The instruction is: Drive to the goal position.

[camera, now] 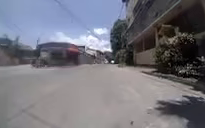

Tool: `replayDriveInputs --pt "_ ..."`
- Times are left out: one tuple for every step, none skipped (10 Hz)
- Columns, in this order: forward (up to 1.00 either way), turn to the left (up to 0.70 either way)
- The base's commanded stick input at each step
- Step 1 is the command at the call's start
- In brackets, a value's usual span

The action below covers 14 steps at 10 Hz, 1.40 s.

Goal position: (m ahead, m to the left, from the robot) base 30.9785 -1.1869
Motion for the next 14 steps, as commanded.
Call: replayDriveInputs --pt "0.85 0.00" --pt "0.85 0.00" --pt "0.85 0.00" --pt "0.85 0.00" --pt "0.85 0.00" --pt "0.85 0.00" --pt "0.85 0.00" --pt "0.85 0.00" --pt "0.85 0.00" --pt "0.85 0.00" --pt "0.85 0.00" --pt "0.85 0.00" --pt "0.85 0.00" --pt "0.85 0.00"
